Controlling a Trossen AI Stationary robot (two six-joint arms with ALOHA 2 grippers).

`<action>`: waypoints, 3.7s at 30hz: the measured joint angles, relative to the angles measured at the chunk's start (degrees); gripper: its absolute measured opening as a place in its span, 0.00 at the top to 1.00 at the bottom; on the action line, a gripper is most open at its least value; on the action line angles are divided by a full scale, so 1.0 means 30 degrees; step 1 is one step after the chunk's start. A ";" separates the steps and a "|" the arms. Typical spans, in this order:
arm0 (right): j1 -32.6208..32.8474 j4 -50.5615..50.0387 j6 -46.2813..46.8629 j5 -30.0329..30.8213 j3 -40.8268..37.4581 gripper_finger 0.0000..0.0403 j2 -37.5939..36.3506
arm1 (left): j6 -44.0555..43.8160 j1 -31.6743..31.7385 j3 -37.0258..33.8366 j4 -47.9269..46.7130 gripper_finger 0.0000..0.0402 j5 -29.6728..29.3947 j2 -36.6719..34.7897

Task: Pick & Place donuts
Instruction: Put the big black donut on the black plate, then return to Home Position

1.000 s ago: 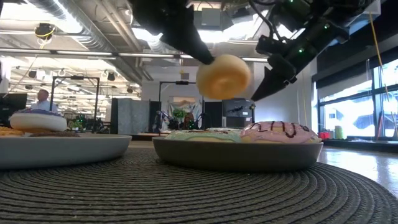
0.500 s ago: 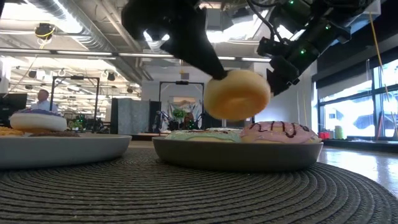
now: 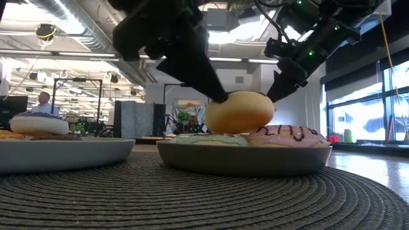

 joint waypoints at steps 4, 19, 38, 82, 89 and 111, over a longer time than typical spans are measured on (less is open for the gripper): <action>0.0000 0.0001 -0.0056 0.0000 0.0000 0.75 0.0000 | -0.0786 0.0088 -0.0028 0.0079 0.98 0.0267 0.0000; 0.0000 -0.0006 -0.0086 0.0000 0.0000 0.75 0.0007 | -0.1061 0.0580 -0.0028 -0.0145 0.89 0.2886 -0.0007; 0.0162 -0.0052 0.0256 -0.3257 -0.0315 0.75 -0.1988 | -0.2789 0.1018 -0.3295 -0.1858 0.85 -0.1613 -0.6416; 0.1887 0.0943 0.1332 -0.5166 -1.1433 0.75 -2.4946 | -0.1863 1.3847 -2.4268 0.5600 0.84 0.7644 -3.4157; 0.1887 0.0472 0.1328 -0.5154 -1.1373 0.75 -2.4951 | -0.1738 1.3832 -2.4049 0.3169 0.86 0.7438 -3.7240; 0.1880 0.1056 -0.1204 -0.3275 -1.1431 0.75 -2.4939 | -0.1098 1.3811 -2.3889 0.2201 0.86 0.6052 -3.7048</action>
